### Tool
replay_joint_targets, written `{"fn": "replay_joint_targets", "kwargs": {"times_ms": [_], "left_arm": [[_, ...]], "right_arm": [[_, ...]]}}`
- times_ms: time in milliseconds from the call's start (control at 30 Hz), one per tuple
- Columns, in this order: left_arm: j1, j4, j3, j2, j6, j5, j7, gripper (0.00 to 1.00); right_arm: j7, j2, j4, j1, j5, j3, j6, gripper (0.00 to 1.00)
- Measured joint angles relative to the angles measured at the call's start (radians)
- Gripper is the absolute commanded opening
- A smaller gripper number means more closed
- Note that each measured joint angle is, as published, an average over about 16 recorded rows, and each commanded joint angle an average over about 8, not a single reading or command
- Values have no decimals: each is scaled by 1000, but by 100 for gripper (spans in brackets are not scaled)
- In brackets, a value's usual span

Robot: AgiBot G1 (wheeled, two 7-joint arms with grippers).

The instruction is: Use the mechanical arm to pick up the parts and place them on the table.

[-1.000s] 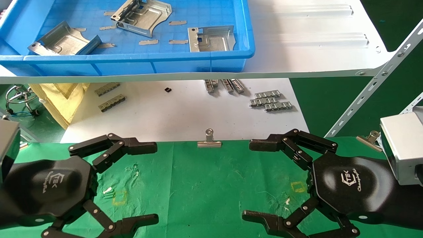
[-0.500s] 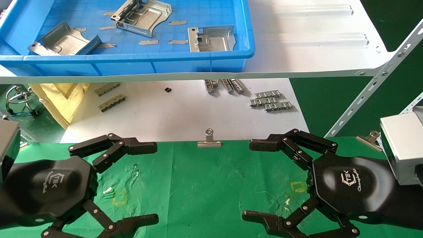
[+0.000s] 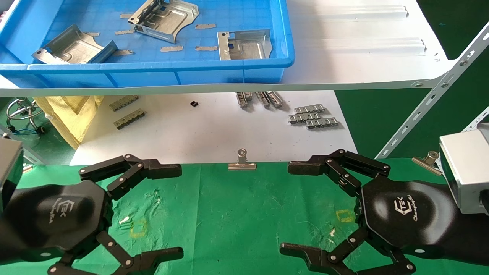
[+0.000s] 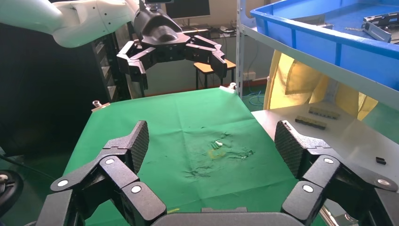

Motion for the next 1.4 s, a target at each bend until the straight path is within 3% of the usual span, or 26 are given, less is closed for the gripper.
{"fn": "replay_joint_targets", "kwargs": {"times_ms": [1400], "left_arm": [[0, 0, 0, 0, 0, 0, 0, 100]], "right_arm": [[0, 0, 0, 0, 0, 0, 0, 0]]}}
